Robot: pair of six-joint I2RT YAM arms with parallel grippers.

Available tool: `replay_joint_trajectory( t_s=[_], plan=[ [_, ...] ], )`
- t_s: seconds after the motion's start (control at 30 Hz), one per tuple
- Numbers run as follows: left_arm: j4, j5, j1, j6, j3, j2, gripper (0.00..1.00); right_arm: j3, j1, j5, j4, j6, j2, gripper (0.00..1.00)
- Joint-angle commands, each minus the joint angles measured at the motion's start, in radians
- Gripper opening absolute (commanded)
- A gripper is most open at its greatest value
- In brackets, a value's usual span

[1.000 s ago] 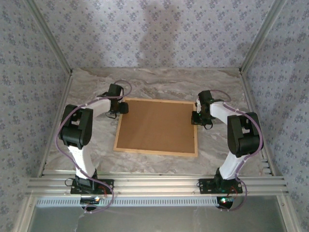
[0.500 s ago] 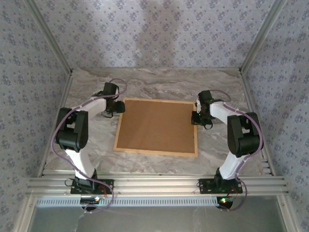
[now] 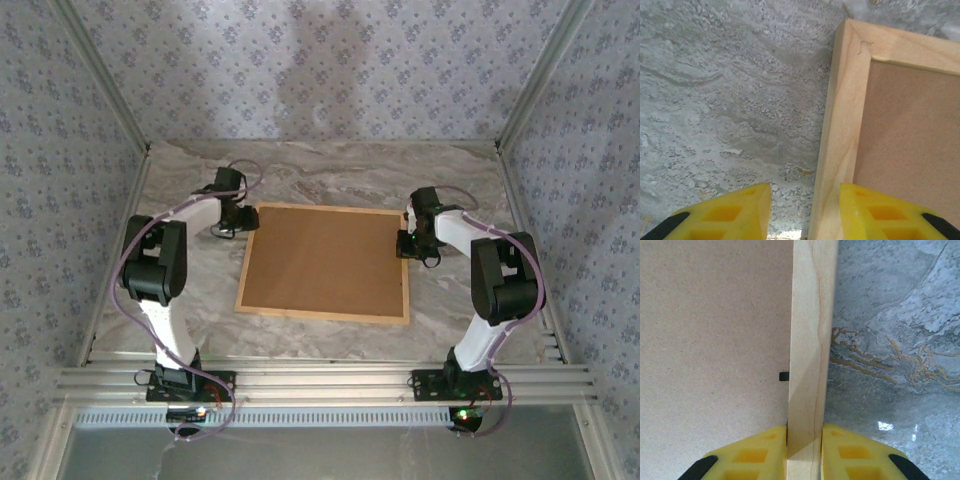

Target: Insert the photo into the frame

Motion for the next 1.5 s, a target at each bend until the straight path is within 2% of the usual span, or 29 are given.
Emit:
replay_joint_trajectory(
  t_s=[0.0, 0.33, 1.03, 1.47],
  plan=[
    [-0.018, 0.024, 0.000, 0.008, 0.015, 0.021, 0.41, -0.009, 0.020, -0.019, -0.017, -0.024, 0.033, 0.22],
    [-0.006, 0.057, -0.011, 0.011, -0.027, 0.036, 0.42, -0.010, 0.019, -0.021, -0.015, -0.024, 0.037, 0.22],
    [-0.004, 0.041, -0.072, 0.032, -0.124, 0.036, 0.46, -0.007, 0.020, -0.019, -0.008, -0.026, 0.046, 0.22],
    [-0.039, 0.038, -0.093, 0.044, -0.102, 0.046, 0.46, -0.003, 0.022, -0.018, -0.006, -0.026, 0.053, 0.22]
  ],
)
